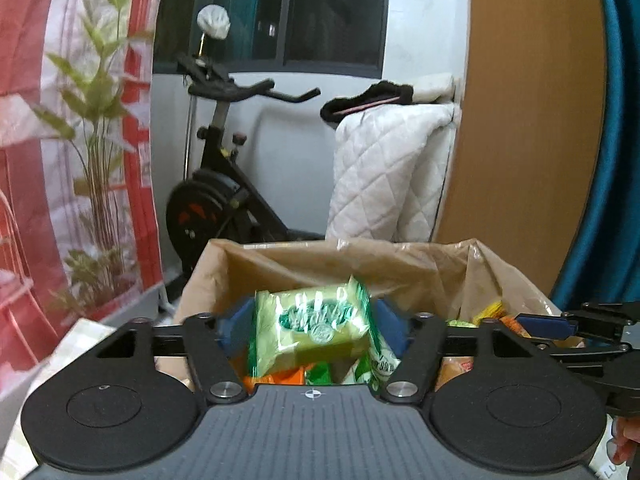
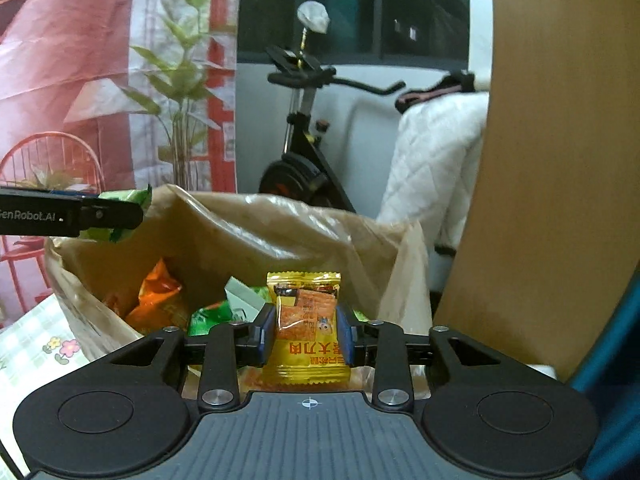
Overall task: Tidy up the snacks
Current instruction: 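Lower both packets into the box and open both tools, then withdraw both tools from the box down to the remaining snacks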
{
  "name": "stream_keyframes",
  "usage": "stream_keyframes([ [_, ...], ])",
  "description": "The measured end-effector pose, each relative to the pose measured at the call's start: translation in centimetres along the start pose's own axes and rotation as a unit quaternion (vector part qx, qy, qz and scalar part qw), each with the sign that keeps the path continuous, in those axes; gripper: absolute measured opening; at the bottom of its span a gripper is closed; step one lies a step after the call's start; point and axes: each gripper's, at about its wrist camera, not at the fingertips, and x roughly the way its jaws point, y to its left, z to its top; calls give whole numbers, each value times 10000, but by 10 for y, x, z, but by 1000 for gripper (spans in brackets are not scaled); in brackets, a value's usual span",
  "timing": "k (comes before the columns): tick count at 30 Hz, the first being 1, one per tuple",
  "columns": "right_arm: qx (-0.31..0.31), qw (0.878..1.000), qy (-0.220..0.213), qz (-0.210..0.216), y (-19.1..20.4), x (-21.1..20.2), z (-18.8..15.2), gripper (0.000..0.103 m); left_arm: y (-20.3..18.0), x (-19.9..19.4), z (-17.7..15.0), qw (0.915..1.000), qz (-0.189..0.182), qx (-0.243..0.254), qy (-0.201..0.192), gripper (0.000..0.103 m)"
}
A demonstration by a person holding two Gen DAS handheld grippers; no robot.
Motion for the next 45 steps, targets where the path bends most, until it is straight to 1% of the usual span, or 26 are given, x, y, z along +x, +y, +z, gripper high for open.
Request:
stream_keyframes([
  [1, -16, 10000, -22, 13, 1, -3, -2, 39, 2, -2, -3, 10000, -2, -1, -35, 79],
  [2, -46, 10000, -46, 21, 0, -4, -3, 49, 4, -5, -5, 10000, 6, 17, -62, 83],
  [4, -82, 9999, -126, 17, 2, -13, -5, 57, 6, -9, -7, 9999, 66, 23, -88, 86],
  [8, -137, 9995, -265, 125, 0, -35, -6, 65, 7, -21, -7, 9999, 83, -20, -128, 86],
  [14, -168, 9985, -408, 338, 3, -67, -10, 66, -5, -51, -11, 9988, 246, 273, -323, 86],
  [18, -170, 9979, -435, 440, 2, -85, -18, 66, -10, -70, -20, 9993, 136, 94, -332, 86],
  [23, -157, 9983, -298, 468, -5, -100, -36, 66, -15, -89, -44, 9994, 92, -205, -249, 85],
  [28, -5, 9992, 7, 388, -19, -105, -65, 65, -20, -91, -74, 9984, -128, -550, 60, 84],
  [32, 230, 9989, 311, 277, -32, -106, -97, 64, -22, -80, -97, 9965, -250, -703, 388, 79],
  [35, 230, 9979, 586, 179, -36, -101, -121, 62, -24, -72, -112, 9949, -332, -756, 579, 75],
  [39, 258, 9947, 989, 104, -39, -90, -152, 59, -31, -64, -131, 9931, -442, -723, 811, 73],
  [41, 94, 9928, 1192, 44, -34, -85, -166, 56, -32, -59, -140, 9911, -509, -751, 969, 70],
  [45, -426, 9890, 1409, -121, -21, -79, -184, 55, -37, -53, -156, 9890, -537, -724, 1176, 70],
])
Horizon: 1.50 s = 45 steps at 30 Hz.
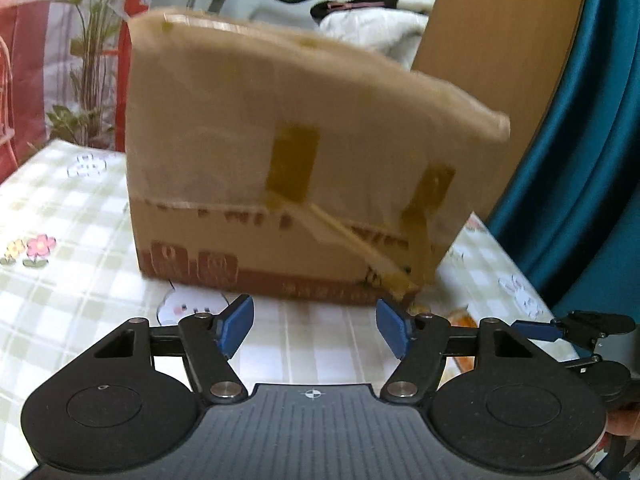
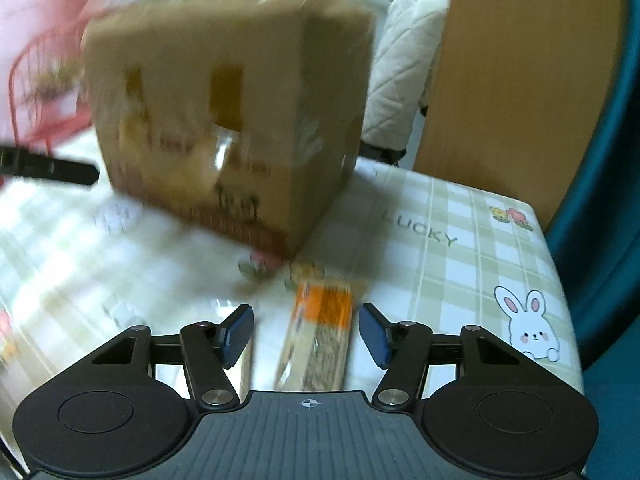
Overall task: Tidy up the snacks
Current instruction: 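Withdraw both tools from the box down to the remaining snacks, then grasp the cracker sheet with left tool while right tool grasps the orange-labelled bar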
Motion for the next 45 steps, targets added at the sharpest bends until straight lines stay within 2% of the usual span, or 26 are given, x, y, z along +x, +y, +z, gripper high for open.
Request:
stream_keyframes([
  [11, -121, 9991, 284, -299, 0, 13, -11, 61, -4, 12, -27, 9991, -151, 93, 373, 69],
  [17, 59, 9981, 606, -56, -1, 26, -20, 60, -10, 18, -31, 9982, -285, 127, 507, 69],
  [38, 18, 9982, 334, 494, 68, 35, -9, 62, 10, 27, -53, 9962, -281, -178, 802, 67],
  [45, -106, 9974, 121, 703, 92, 36, -8, 62, 23, 25, -61, 9957, -191, -255, 869, 66],
])
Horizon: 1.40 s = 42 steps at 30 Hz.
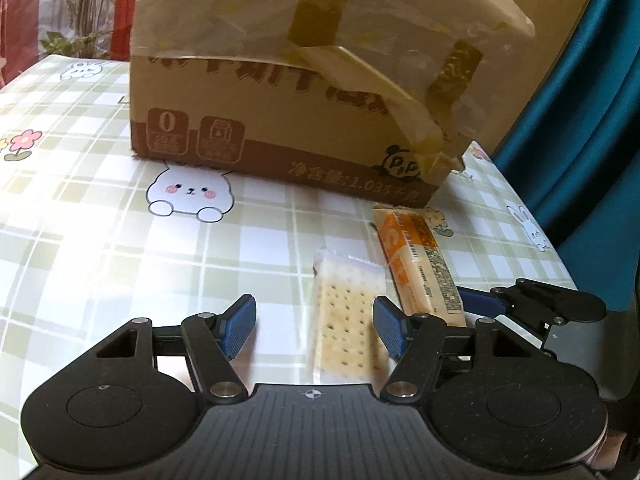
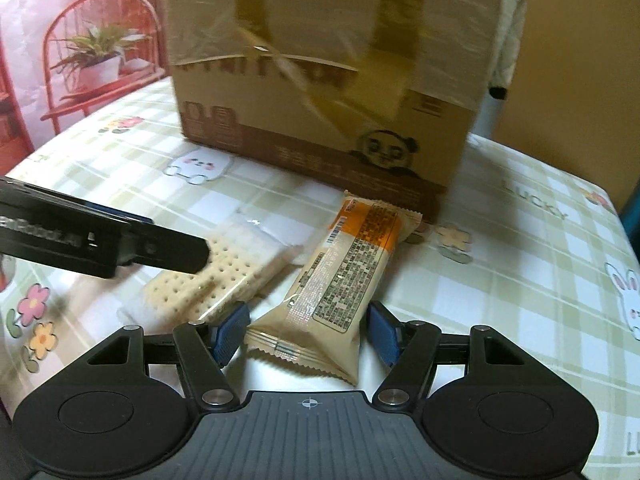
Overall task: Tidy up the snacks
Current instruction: 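Grasp the cracker sheet with left tool while right tool grasps the orange-labelled bar, then lift the cracker sheet and bar over the box with both tools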
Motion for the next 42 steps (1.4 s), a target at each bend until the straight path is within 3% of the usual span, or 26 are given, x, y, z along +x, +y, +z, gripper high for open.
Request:
stream_keyframes([
  [7, -35, 9998, -137, -164, -18, -10, 3, 61, -3, 1, -2, 9999, -1, 109, -31, 67],
  [12, 168, 9994, -177, -237, -41, -19, -2, 60, -19, 9, -6, 9990, -11, 457, 11, 67],
  [18, 217, 9992, -308, -118, -40, -15, -1, 58, -34, 21, -13, 9946, 294, 999, -12, 65],
  [19, 215, 9991, -349, -88, -39, -13, 1, 58, -35, 21, -14, 9939, 345, 1048, -37, 59],
  [20, 233, 9989, -390, -64, -38, -11, 3, 58, -34, 20, -13, 9938, 415, 1032, -60, 48],
  [31, 647, 9963, -556, -135, -35, 22, 8, 50, 5, 11, -5, 9936, 901, 574, -363, 48],
  [38, 710, 9940, -791, -266, -28, 17, -5, 38, 17, 10, -5, 9931, 929, 504, -500, 48],
  [42, 626, 9946, -797, -221, -27, 18, -4, 37, 21, 10, -5, 9937, 888, 445, -513, 48],
])
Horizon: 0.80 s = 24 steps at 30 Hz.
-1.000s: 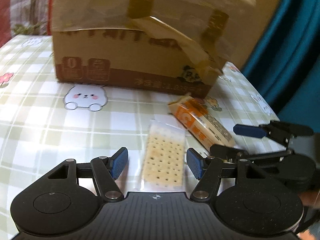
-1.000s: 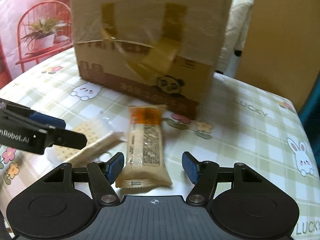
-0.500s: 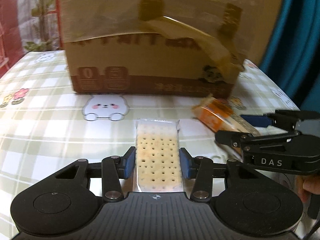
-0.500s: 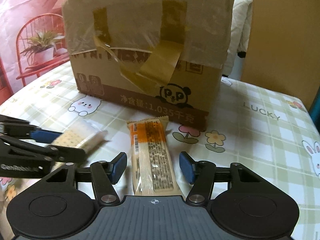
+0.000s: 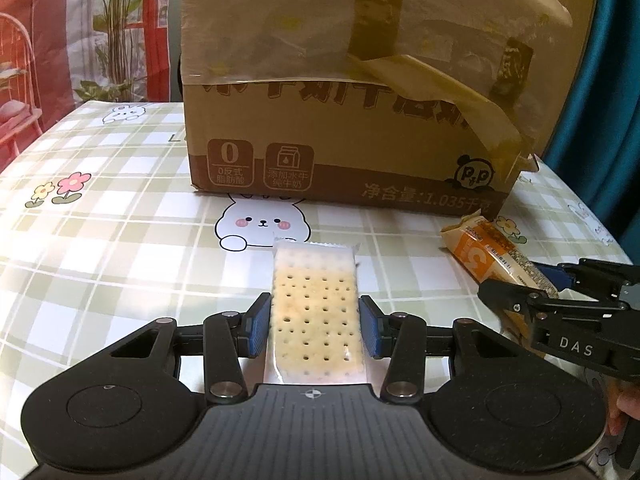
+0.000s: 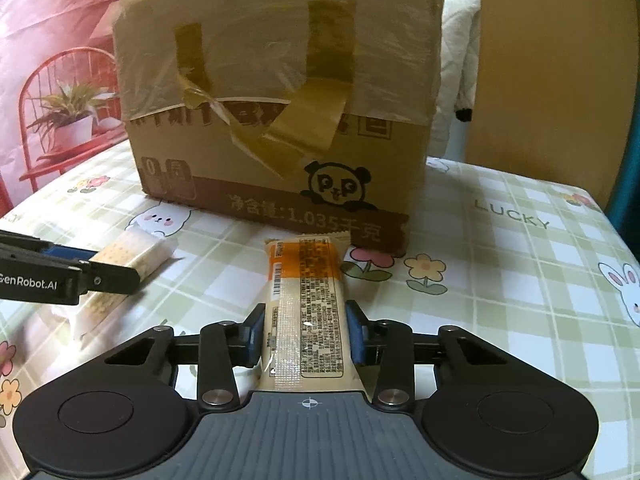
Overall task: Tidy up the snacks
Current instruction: 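Lift the cracker sheet and bar over the box with both tools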
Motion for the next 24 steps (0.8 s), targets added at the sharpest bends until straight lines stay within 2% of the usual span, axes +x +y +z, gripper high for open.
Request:
stream_keyframes([
  [10, 76, 9999, -52, 61, -2, -4, -2, 34, 10, -15, 1, 9996, 84, -226, -147, 48],
  [17, 26, 10000, -31, 74, 2, -11, 2, 34, 10, -37, 12, 9985, 102, -172, -509, 48],
  [21, 225, 9994, -211, 145, 0, -28, 9, 34, 11, -53, 21, 9967, 150, -147, -778, 48],
  [24, 138, 9990, -406, 132, 3, -43, 17, 33, 11, -66, 29, 9949, 133, -157, -990, 48],
])
